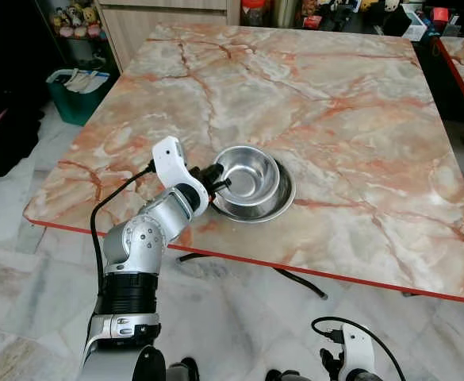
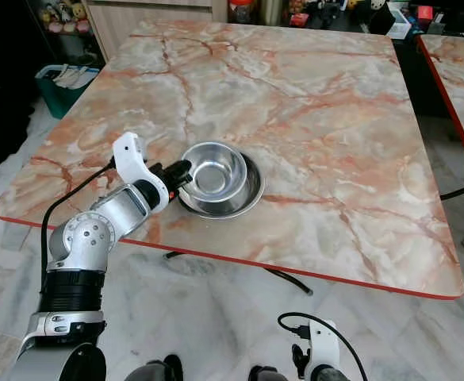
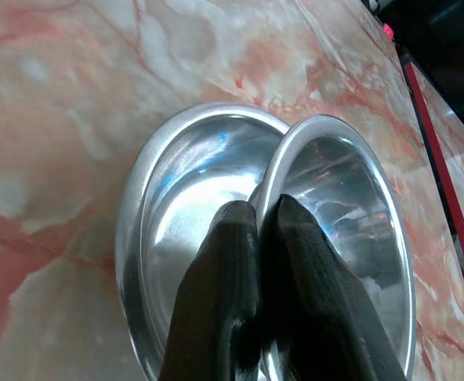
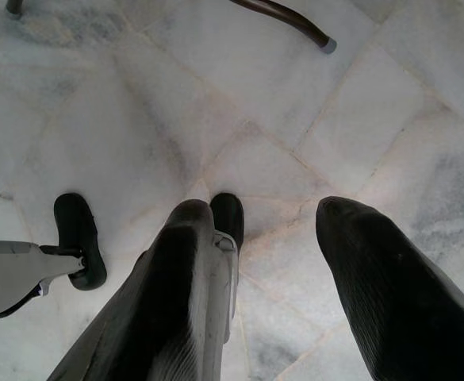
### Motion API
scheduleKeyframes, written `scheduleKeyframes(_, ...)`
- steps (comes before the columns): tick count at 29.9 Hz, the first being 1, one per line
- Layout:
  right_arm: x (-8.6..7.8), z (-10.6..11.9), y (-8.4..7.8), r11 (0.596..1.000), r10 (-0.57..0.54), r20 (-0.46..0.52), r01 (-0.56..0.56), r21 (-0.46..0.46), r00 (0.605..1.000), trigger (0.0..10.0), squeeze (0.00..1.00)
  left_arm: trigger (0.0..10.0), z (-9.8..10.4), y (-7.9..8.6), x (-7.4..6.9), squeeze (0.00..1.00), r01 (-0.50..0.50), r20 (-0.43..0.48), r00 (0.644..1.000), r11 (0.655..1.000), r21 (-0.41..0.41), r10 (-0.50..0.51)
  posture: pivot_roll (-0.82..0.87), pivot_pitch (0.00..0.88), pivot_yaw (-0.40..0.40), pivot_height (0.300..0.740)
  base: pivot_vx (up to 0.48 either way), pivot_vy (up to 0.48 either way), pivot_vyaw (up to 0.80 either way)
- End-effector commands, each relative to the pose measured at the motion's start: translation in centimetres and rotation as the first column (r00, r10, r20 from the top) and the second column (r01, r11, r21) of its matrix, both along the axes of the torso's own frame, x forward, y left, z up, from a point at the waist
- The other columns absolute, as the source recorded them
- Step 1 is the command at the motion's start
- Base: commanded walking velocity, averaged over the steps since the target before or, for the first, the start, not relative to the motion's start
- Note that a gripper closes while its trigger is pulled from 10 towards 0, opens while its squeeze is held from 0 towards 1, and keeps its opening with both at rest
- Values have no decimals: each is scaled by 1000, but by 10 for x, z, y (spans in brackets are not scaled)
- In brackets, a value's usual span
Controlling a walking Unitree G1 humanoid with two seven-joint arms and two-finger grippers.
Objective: Setting the table
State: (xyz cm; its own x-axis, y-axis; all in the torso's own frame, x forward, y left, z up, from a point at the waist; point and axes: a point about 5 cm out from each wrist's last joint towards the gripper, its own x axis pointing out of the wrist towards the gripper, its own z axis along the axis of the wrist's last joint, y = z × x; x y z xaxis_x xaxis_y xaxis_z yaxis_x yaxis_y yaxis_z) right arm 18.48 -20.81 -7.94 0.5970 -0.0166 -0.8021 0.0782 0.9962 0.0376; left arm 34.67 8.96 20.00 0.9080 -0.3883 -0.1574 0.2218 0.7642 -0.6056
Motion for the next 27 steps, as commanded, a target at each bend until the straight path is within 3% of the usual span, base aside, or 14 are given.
scheduleKeyframes(1,-8,-4,2,1000,-3,-28,3,8,1000,10000,0,10000,1,-7,-2,0,41,-4,999,999,3,-41,50,175,22,740,0,0,0)
scheduleKeyframes(12,-8,-4,2,1000,-3,-29,4,10,1000,10000,0,10000,-2,-22,9,0,3,-21,1000,1000,-10,-3,43,175,25,740,0,0,0)
scheduleKeyframes(27,-9,-5,2,1000,-7,-31,7,10,1000,10000,0,10000,-12,-24,20,0,-60,-52,997,998,22,61,37,182,28,740,0,0,0)
